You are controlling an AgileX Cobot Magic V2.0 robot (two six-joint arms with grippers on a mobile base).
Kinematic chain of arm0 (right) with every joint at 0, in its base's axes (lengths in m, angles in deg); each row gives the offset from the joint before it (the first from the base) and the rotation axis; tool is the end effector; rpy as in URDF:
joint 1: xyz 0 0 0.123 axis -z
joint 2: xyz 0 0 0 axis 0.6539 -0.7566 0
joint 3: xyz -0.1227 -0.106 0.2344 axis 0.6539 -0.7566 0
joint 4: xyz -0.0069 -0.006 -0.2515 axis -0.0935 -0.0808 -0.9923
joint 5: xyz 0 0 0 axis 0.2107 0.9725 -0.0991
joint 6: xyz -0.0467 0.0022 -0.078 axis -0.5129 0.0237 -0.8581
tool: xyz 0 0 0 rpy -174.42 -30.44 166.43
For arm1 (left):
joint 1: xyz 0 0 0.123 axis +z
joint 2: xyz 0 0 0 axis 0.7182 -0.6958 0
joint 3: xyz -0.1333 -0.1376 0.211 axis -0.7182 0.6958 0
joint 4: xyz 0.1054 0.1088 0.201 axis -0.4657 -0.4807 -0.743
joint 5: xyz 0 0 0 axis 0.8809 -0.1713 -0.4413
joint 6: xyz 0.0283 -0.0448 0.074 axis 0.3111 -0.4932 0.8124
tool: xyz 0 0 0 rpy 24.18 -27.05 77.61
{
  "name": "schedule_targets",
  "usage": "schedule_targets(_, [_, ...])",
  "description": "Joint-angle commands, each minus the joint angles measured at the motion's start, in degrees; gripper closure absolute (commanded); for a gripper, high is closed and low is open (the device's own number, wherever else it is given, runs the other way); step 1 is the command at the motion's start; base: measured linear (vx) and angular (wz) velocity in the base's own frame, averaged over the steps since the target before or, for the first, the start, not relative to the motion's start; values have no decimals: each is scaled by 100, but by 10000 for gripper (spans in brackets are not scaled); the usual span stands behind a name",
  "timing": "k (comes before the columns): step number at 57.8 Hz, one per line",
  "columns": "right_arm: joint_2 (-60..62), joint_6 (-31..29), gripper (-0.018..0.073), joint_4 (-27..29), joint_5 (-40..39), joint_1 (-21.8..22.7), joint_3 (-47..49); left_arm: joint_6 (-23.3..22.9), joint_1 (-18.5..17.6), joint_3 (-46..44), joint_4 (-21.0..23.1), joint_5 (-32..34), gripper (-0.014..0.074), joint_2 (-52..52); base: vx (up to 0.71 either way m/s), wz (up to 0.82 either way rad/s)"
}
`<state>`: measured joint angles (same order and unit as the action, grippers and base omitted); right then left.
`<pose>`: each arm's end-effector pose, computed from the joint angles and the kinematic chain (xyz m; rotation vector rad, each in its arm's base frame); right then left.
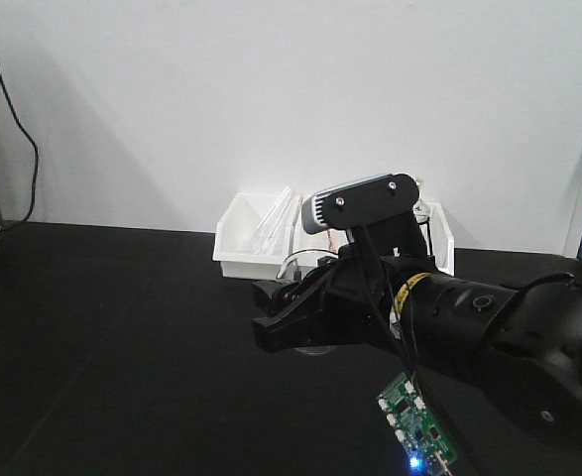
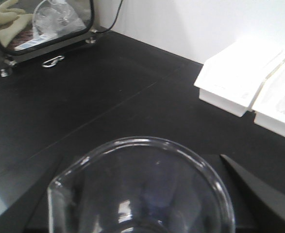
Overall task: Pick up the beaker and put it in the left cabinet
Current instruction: 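Hold the beaker in the right gripper while driving to the cabinet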
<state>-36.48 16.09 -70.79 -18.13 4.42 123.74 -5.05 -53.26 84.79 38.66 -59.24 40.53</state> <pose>0.2810 0.2026 0.3593 -0.6103 1.7908 0.3608 0.0564 -0.0072 0.2029 0.2009 1.4923 0.0090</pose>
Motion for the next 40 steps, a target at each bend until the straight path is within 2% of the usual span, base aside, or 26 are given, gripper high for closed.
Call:
schedule_targets(1, [217,7,564,-47,-455,20,218,-15,-3,90,18,428,595,106,-22,13])
schedule_targets(21, [217,7,564,-47,-455,20,218,-15,-3,90,18,428,595,106,-20,19])
schedule_targets(40, [217,7,564,-47,-455,20,218,-15,-3,90,18,428,595,106,-12,39])
